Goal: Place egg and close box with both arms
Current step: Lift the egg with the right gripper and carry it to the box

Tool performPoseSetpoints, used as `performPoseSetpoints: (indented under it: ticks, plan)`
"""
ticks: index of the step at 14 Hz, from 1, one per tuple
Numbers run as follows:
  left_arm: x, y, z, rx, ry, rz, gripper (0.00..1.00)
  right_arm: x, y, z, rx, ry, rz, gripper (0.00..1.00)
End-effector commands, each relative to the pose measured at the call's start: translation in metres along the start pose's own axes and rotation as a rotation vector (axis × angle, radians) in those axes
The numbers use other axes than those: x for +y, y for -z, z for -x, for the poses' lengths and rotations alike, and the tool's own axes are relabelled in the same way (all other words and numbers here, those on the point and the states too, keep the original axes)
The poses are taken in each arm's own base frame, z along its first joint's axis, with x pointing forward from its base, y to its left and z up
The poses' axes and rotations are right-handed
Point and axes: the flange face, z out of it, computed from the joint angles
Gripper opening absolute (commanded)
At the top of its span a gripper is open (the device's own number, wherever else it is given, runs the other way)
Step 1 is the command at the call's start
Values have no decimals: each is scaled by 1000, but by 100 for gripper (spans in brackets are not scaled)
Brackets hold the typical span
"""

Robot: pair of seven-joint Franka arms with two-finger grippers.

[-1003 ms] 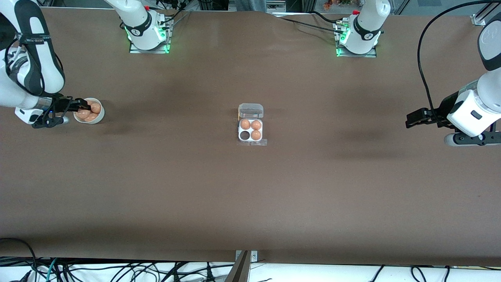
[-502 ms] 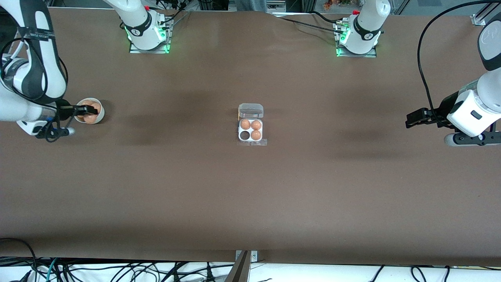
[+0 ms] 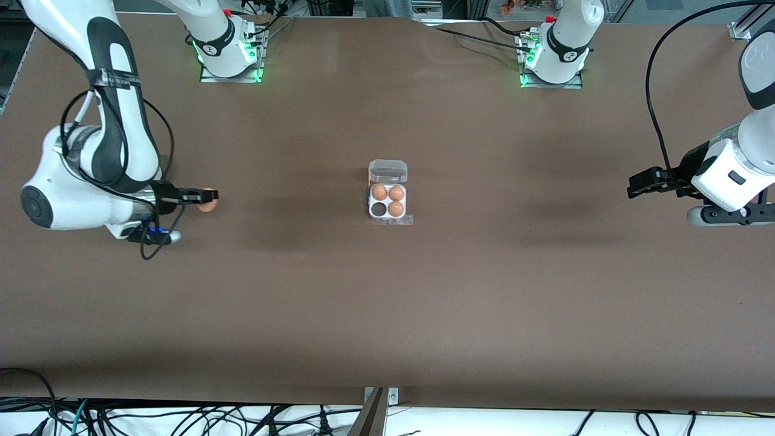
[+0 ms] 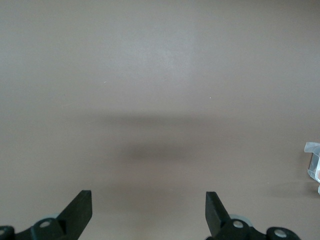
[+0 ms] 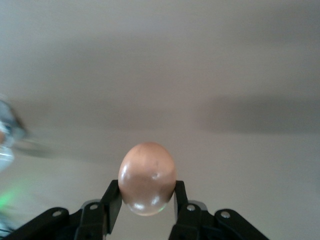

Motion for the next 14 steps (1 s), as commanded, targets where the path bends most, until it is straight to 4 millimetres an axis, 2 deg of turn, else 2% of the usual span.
performPoseSetpoints:
  ticks: [1,5,8,11,14]
  plan:
    - [-1,5,-2,10,-20,21,100,-27,-13,-15,-30,-100,-142,35]
    - [-1,5,-2,10,-20,21,100,-71,-44,-19,-96,-236,-314,35]
    - [-1,5,-2,10,-20,21,100,-95,-66,-27,-177,-388,-503,35]
    - [-1,5,-2,10,-20,21,100,-111,-97,-37,-259,-471,-662,35]
    - [-1,5,-2,10,-20,21,100,-142,-129,-38,-354,-505,-795,35]
